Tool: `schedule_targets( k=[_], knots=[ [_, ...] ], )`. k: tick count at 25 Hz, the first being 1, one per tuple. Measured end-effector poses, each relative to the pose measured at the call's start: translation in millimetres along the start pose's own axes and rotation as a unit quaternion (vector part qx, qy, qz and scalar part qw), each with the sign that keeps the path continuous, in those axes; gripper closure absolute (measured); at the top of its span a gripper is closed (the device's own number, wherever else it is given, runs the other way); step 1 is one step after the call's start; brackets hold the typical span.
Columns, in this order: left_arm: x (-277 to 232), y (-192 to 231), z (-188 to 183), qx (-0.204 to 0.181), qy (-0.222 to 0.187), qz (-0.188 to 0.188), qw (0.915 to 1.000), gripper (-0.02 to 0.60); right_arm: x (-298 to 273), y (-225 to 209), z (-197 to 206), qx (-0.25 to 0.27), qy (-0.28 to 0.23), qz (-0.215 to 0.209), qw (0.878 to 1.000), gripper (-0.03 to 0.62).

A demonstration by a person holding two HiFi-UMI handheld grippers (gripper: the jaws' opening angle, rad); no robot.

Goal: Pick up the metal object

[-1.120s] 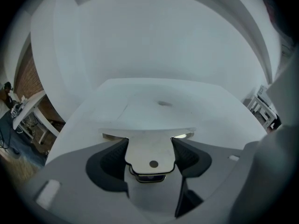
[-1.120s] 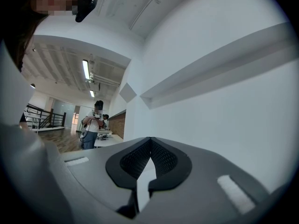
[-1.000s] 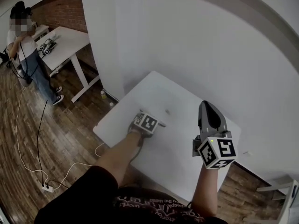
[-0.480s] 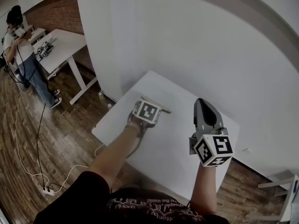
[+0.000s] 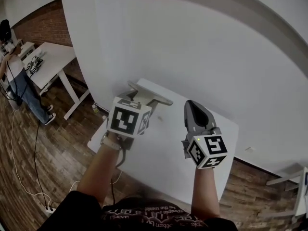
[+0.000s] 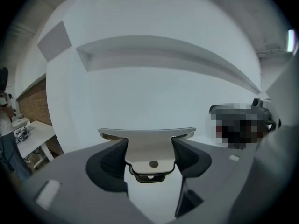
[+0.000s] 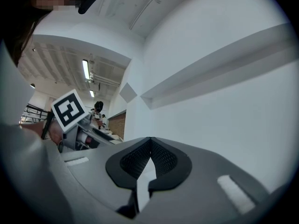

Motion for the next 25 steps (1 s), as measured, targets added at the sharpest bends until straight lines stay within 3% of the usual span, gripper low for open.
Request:
schedule_targets(
  k=[5, 25],
  knots=[
    [16.6, 2.1, -13.0, -0.013, -0.021, -0.008, 0.9996, 0.287, -6.5, 0.5, -1.5, -0.006, 0.001, -0.002, 1.0, 0.582],
    [17.6, -4.4, -8.7, -0.021, -0.013, -0.01, 0.9997, 0.287, -14.6, -3.8, -2.1, -0.007, 0.015, 0.004, 1.0, 0.583]
  ],
)
Point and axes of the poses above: the fingertips, and each gripper's own axes: x backward along the fingers, y to its left, z out of its underside, the point moved 9 cm from there along x, backward along the fingers, and after that the axes turned 7 degrees about -x, right-handed, at the moved point
